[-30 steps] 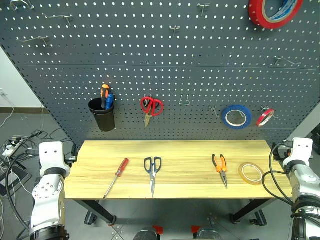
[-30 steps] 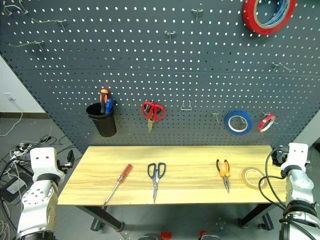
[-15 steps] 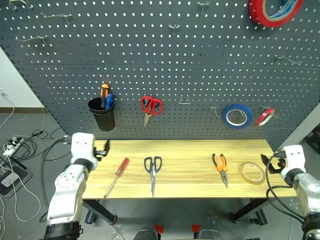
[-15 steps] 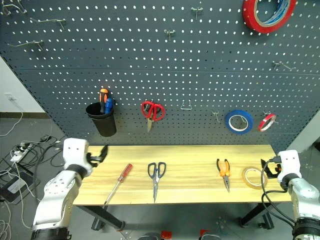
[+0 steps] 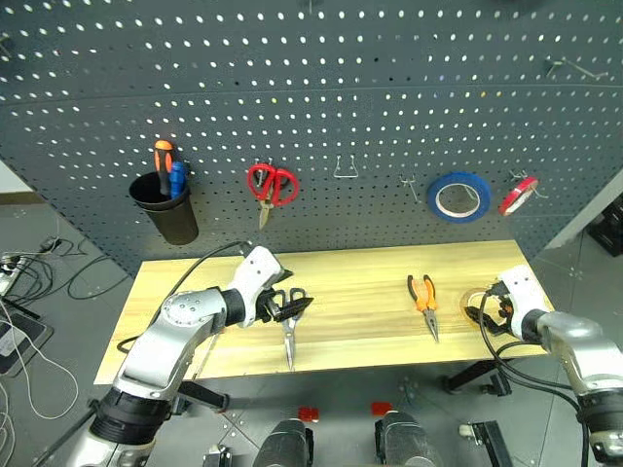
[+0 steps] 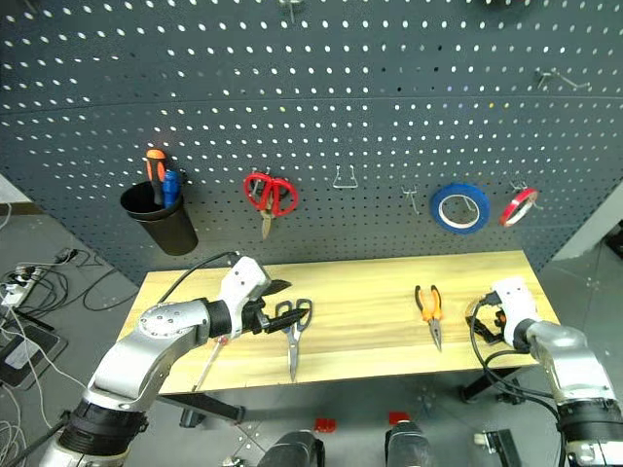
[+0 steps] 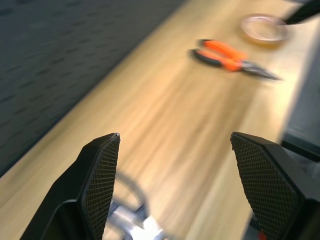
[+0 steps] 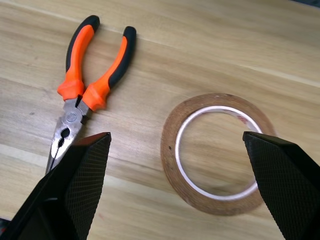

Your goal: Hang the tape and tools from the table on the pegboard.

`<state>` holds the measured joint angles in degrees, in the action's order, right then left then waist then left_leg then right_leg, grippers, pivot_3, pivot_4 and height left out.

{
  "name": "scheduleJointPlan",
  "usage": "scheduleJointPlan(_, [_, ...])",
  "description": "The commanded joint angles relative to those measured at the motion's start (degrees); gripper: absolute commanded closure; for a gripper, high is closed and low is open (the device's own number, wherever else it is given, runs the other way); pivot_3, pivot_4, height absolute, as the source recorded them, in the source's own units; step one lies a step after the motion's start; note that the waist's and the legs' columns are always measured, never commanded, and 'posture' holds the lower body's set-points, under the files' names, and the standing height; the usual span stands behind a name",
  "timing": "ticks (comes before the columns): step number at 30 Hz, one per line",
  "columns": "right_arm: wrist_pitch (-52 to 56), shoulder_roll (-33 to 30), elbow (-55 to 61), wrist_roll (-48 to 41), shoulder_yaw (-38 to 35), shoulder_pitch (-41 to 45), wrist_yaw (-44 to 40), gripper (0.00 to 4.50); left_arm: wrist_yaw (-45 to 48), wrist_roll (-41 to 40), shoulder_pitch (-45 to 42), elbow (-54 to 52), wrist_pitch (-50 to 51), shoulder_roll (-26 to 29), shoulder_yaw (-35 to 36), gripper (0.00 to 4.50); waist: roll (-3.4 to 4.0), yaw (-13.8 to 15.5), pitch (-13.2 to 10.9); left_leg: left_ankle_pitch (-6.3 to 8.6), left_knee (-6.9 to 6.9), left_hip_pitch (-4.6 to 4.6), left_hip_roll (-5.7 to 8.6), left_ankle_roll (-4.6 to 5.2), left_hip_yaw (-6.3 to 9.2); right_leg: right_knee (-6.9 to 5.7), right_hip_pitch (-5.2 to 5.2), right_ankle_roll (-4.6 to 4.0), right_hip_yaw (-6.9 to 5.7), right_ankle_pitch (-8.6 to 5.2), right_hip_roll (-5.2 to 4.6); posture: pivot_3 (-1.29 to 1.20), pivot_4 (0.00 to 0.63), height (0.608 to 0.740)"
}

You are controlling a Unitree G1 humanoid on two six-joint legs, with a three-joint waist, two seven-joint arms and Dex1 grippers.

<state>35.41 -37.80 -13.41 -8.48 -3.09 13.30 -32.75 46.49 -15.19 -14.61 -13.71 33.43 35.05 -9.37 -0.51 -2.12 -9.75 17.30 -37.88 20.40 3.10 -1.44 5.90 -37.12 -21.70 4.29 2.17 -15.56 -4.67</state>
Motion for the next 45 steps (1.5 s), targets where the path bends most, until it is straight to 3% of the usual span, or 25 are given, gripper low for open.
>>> scheduleJointPlan(1, [0.0,-0.4,-8.5,2.9,3.1,6.2,-1.6,0.00,2.8,2.3,-4.2,3.2,-3.3,-0.5,-3.9,0.76,-0.06,-0.3,-0.4,0.00,-0.03,0.15,0.01,0.00,0.00,-0.02,-0.14,0.00,-0.01,0.01,0.00,-0.06,0.215,0.740])
scheduleJointPlan(12, [-4.1,1.8,-35.0,7.6,8.9,19.7,-7.3,0.00,5.2,5.0,-6.9,5.3,-6.4,-2.6,-8.0,0.76,-0.25,-1.1,-2.4,0.02,-0.04,0.59,-0.22,0.06,-0.17,0.04,-0.58,0.06,0.02,0.05,-0.12,-0.04,0.230,0.740])
scheduleJointPlan(15, [-4.8,2.6,-38.2,9.5,10.8,20.8,-8.9,0.60,5.8,5.4,-7.1,5.3,-6.9,-2.7,-8.4,0.72,-0.33,-1.1,-2.5,0.02,-0.06,0.58,-0.26,0.06,-0.18,0.02,-0.57,0.07,0.01,0.05,-0.10,-0.04,0.223,0.740])
scheduleJointPlan(25, [-10.9,5.2,-41.2,16.8,16.6,20.1,-8.9,4.03,6.5,5.2,-7.2,5.2,-8.0,-3.5,-7.9,0.72,-1.05,-1.1,-2.0,-0.04,-0.13,0.47,-0.65,-0.06,-0.18,0.01,-0.51,-0.05,0.02,0.26,0.32,-0.03,0.169,0.740])
scheduleJointPlan(27, [-11.9,5.1,-39.7,17.4,16.7,19.0,-8.3,4.08,6.8,4.1,-7.0,4.6,-8.1,-3.9,-7.0,0.72,-1.19,-1.1,-1.8,-0.13,-0.13,0.45,-0.67,-0.22,-0.16,0.01,-0.50,-0.07,0.01,0.31,0.35,-0.03,0.162,0.740])
scheduleJointPlan(31, [-13.9,1.9,-29.0,17.9,15.4,14.9,-7.3,4.08,7.4,0.5,-5.9,2.5,-7.9,-4.4,-4.2,0.72,-1.27,-1.0,-1.7,-0.16,-0.13,0.46,-0.68,-0.29,-0.17,0.02,-0.51,-0.07,0.02,0.32,0.35,-0.03,0.158,0.740])
scheduleJointPlan(37, [-11.7,-5.9,7.2,17.0,7.3,0.6,-4.7,4.08,6.2,-5.9,-4.9,0.1,-4.2,-5.6,1.1,0.72,-0.65,-0.3,-1.8,-0.19,-0.13,0.86,-0.66,-0.35,-0.24,-0.04,-0.95,-0.04,0.10,0.32,0.31,-0.05,0.166,0.740])
scheduleJointPlan(41, [-9.8,-3.8,26.2,18.0,2.8,-8.2,0.9,4.08,4.4,-6.5,-4.3,-1.0,-4.6,-6.0,3.1,0.72,-0.66,-0.5,-1.8,-0.21,-0.15,0.89,-0.77,-0.39,-0.22,-0.11,-1.00,-0.04,0.09,0.32,0.43,-0.08,0.178,0.740])
scheduleJointPlan(45, [-21.5,3.2,41.4,26.4,6.2,-13.4,13.4,4.08,2.5,-5.1,-2.5,-2.5,-9.1,-5.7,5.2,0.72,-0.64,-0.7,-1.8,-0.25,-0.09,0.88,-0.81,-0.46,-0.22,-0.11,-1.04,-0.04,0.12,0.32,0.47,-0.08,0.183,0.740])
